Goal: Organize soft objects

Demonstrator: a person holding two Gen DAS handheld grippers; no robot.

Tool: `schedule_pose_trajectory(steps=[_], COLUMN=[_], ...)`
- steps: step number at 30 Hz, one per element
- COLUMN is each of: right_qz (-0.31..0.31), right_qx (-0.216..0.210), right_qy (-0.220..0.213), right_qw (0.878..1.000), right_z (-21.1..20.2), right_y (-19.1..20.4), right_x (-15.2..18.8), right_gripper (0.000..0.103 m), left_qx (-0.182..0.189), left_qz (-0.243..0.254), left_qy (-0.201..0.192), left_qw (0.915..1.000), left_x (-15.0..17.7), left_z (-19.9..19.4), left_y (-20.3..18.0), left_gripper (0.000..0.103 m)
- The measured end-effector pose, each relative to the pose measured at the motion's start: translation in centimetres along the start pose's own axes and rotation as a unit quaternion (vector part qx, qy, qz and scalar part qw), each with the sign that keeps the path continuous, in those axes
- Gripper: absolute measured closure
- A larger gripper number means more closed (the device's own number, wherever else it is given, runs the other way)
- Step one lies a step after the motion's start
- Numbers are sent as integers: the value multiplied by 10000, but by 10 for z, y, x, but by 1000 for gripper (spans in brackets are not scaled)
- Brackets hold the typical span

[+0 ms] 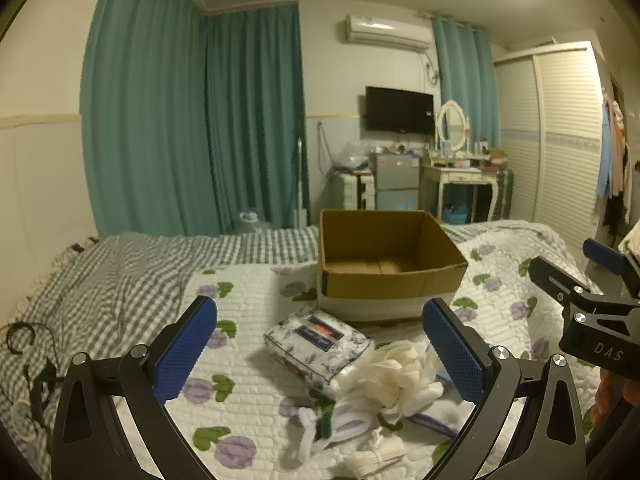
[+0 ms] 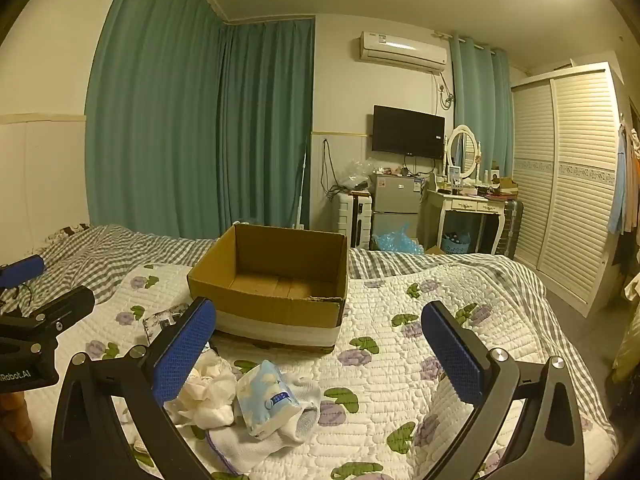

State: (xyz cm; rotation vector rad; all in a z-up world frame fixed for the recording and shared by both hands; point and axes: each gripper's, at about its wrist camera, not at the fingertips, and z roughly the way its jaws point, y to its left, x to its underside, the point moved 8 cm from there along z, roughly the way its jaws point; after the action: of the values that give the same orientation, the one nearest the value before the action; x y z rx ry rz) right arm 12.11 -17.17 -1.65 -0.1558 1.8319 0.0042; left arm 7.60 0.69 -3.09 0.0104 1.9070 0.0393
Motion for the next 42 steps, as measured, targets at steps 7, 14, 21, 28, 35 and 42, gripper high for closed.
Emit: schedule_pose_trajectory(steps=[7, 14, 21, 28, 35, 42], right_qz=[0, 0, -2, 2, -11, -13], right_qx=[-16, -17, -10, -11, -1, -2], right_qy=[-7, -4, 1, 2, 15, 24], right_qw=[10000, 10000, 10000, 10000, 10000, 10000], right_z=[1, 1, 1, 1, 1, 1], right_y=[-1, 0, 0, -1, -1, -1], right_x=[1, 1, 2, 1, 2, 2], right_gripper=[0, 0, 0, 0, 0, 0], left_qx=[-12, -9, -18, -32, -37, -60], left_qz=[-1, -8, -2, -29, -46, -60], left_qy=[-1, 19, 30, 33, 47, 40], left_qw=[10000, 10000, 10000, 10000, 10000, 10000], left_x=[-1, -1, -1, 0, 0, 1], left_z=[0, 1, 1, 2, 1, 2], left_y=[1, 1, 1, 2, 3, 4], left_gripper=[0, 0, 0, 0, 0, 0])
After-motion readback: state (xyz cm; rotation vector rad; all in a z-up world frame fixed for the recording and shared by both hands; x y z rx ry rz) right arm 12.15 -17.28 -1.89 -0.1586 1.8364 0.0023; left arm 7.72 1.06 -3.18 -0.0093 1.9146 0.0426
